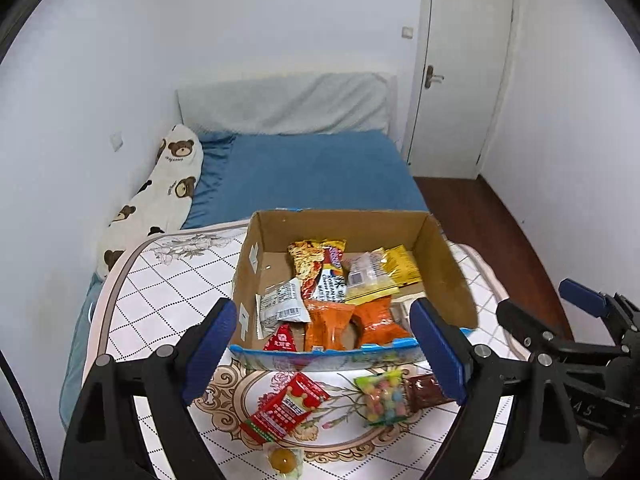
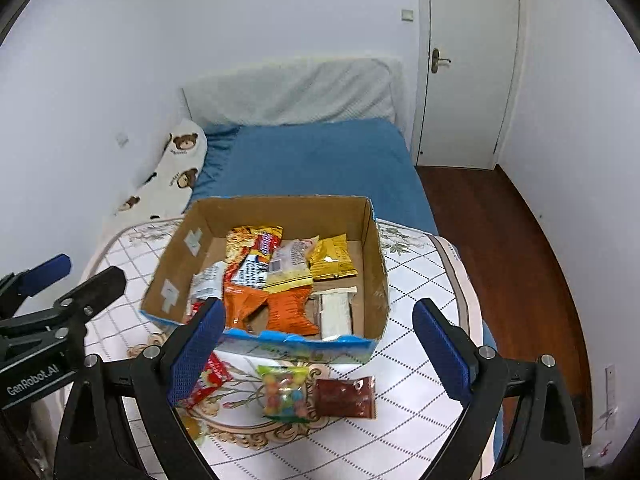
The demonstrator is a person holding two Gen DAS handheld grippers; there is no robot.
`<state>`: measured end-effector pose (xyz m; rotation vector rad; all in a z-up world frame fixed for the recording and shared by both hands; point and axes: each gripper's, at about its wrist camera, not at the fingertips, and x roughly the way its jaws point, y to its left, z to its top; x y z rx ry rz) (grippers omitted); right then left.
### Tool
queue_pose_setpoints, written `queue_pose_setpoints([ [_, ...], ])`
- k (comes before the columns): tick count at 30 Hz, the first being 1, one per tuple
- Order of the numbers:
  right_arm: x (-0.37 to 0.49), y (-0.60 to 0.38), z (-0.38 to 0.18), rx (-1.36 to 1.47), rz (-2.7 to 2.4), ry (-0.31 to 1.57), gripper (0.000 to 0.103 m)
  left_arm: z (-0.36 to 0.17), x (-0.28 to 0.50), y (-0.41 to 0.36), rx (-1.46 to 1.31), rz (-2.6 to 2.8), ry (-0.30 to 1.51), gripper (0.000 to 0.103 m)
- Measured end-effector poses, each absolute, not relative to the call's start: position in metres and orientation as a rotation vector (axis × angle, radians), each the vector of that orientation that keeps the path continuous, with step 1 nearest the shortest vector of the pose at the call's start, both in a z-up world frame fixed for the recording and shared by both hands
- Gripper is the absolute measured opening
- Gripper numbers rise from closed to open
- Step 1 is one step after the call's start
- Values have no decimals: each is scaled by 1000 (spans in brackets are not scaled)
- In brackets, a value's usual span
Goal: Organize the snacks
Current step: 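Grasp the red spicy-strip packet with left tool while right tool grasps candy bag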
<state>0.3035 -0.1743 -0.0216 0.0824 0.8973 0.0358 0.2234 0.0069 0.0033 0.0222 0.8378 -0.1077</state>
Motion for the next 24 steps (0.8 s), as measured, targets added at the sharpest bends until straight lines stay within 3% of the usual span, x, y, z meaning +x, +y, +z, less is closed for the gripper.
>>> queue_pose_setpoints([
  [8, 274, -182, -39, 206, 30, 983, 96, -4, 205, 15, 0, -89, 856, 88],
  [18, 284, -233, -200, 621, -82, 1275, 95, -132, 215, 56, 36, 85, 1132, 88],
  [24, 312, -183, -247, 464, 39, 1382, 78, -196, 215, 67, 92, 106, 1283, 88],
])
